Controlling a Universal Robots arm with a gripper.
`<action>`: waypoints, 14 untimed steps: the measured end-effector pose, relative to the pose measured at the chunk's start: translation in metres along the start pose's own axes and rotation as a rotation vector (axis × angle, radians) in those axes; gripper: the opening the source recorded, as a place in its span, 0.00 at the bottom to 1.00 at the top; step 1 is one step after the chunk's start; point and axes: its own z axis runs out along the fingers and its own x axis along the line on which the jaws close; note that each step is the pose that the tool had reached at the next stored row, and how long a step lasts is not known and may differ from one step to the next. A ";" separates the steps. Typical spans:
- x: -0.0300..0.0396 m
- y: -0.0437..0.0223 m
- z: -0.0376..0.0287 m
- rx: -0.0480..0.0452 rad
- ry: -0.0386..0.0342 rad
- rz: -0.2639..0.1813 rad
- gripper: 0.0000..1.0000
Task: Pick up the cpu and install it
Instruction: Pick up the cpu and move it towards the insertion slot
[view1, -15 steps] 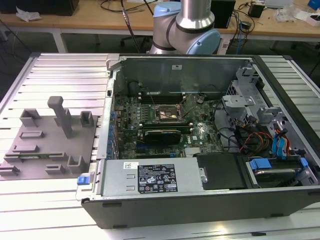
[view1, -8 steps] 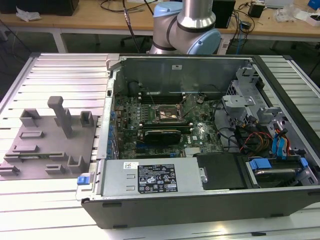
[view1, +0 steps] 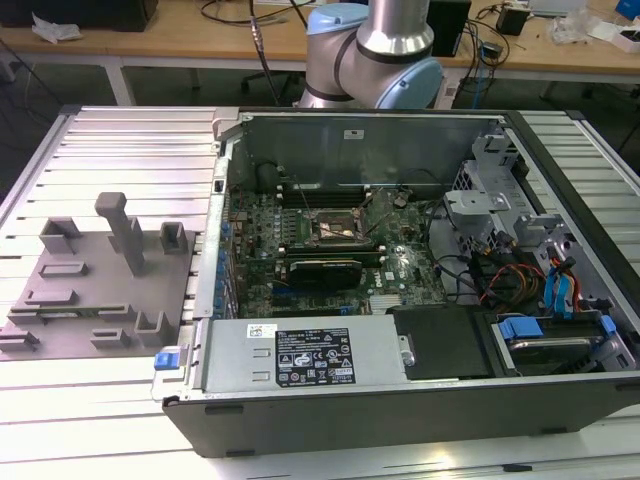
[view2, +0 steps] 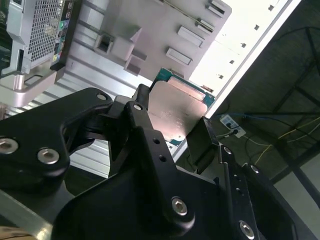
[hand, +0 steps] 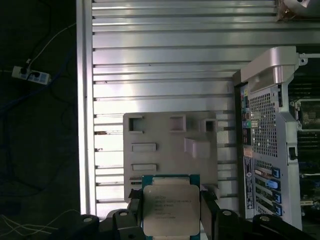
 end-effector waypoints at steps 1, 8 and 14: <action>-0.0022 0.0001 0.0000 0.0000 0.0001 0.000 0.55; -0.0267 0.0009 0.0006 0.0000 0.0003 0.000 0.55; -0.0551 0.0018 0.0013 0.0000 0.0008 0.000 0.55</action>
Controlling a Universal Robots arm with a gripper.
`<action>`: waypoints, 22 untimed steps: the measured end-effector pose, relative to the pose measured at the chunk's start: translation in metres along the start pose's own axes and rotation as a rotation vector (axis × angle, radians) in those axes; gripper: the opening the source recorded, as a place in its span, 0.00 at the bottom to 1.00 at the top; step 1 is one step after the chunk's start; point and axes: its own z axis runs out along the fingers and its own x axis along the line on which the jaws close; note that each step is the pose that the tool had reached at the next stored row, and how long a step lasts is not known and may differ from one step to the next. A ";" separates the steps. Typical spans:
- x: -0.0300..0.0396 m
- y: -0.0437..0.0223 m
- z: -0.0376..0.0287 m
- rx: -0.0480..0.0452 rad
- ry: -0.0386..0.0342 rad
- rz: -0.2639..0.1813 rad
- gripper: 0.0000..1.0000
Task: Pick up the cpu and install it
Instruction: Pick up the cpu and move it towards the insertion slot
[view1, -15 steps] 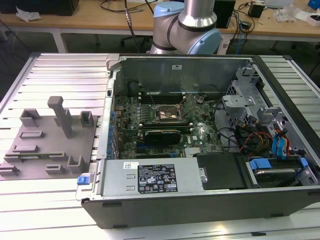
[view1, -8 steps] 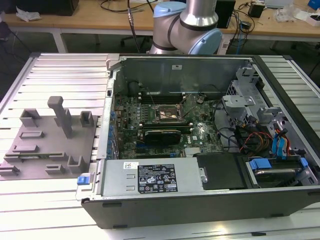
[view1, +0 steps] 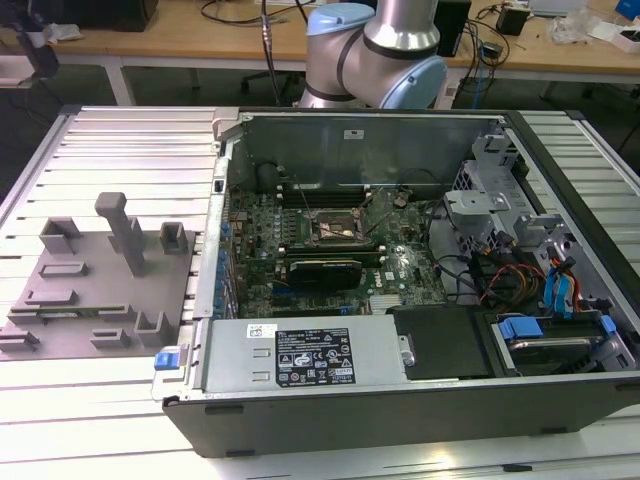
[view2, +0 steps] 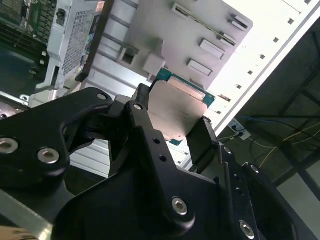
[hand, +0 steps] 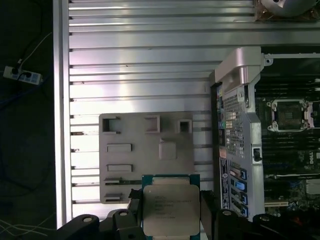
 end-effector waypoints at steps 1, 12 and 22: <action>-0.0028 0.0000 0.0001 0.0000 0.0000 0.000 0.55; -0.0413 0.0013 0.0010 0.0000 0.0005 0.000 0.55; -0.0858 0.0028 0.0020 0.0001 0.0012 0.000 0.55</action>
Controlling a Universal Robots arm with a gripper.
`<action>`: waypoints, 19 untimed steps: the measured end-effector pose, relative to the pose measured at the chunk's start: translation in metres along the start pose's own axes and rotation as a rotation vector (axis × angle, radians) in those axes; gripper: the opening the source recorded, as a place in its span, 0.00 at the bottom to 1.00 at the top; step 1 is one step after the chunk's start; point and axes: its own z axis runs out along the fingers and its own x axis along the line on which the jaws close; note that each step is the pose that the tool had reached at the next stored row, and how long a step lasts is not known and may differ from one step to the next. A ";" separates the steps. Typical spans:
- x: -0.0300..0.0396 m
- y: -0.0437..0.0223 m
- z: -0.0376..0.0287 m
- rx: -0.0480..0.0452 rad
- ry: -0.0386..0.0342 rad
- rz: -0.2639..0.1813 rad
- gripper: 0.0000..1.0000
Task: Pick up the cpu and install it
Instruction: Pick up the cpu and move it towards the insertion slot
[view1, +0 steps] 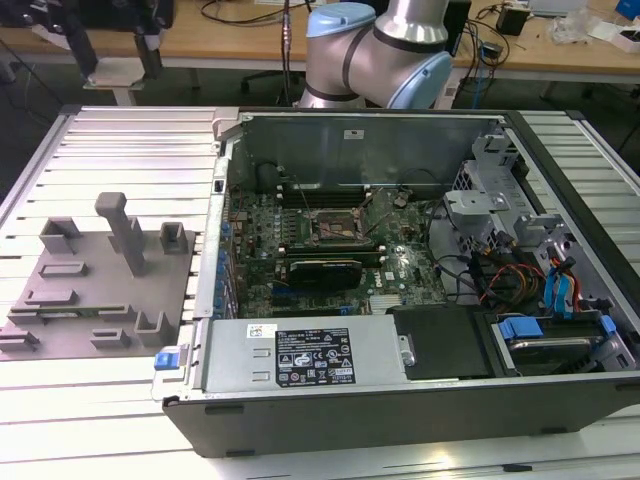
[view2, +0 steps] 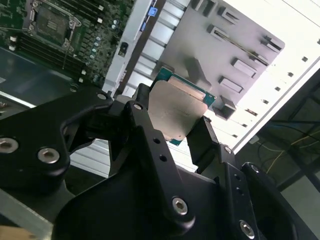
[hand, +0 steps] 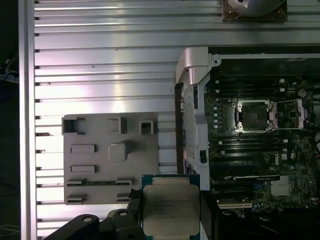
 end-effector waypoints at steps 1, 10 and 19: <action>-0.0026 0.0001 0.0001 0.0000 0.0001 0.000 0.55; -0.0363 0.0012 0.0008 0.0000 0.0004 0.000 0.55; -0.0640 0.0021 0.0014 0.0000 0.0005 0.000 0.55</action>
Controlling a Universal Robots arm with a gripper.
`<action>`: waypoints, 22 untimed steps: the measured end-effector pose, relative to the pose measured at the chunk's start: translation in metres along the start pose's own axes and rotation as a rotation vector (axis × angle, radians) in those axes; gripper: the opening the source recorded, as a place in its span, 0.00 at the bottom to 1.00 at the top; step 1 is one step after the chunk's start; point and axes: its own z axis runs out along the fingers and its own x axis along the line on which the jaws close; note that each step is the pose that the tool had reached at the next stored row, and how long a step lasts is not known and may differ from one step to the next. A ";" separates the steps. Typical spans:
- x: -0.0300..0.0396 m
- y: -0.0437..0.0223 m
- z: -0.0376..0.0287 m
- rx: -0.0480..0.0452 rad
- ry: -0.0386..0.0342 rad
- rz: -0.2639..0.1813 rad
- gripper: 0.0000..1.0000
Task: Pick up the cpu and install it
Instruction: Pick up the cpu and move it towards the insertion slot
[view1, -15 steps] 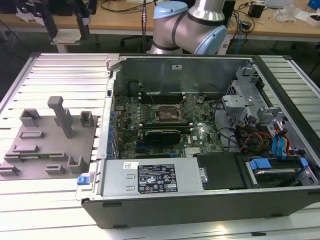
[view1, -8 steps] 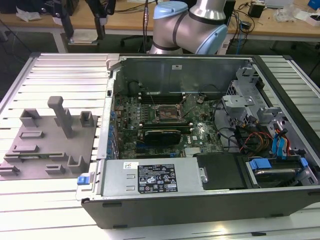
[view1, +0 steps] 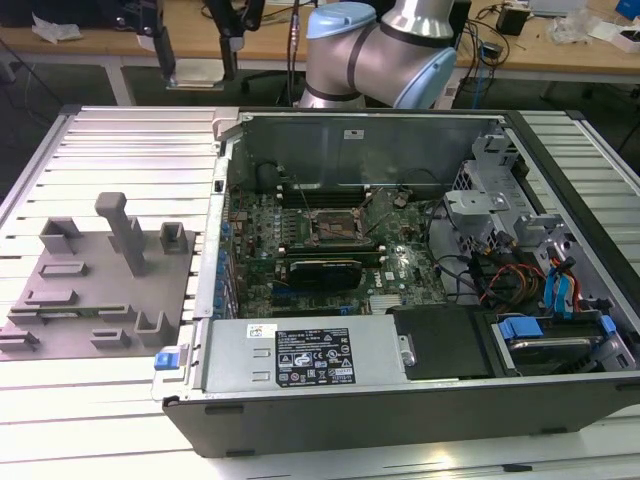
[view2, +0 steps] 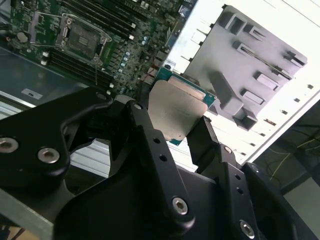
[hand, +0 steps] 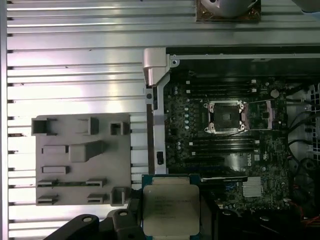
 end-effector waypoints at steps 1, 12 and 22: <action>-0.0022 0.0001 0.0000 0.0001 0.0000 0.000 0.55; -0.0534 0.0012 0.0152 0.0005 0.0139 0.001 0.55; -0.0975 0.0015 0.0443 0.0011 0.0288 0.001 0.55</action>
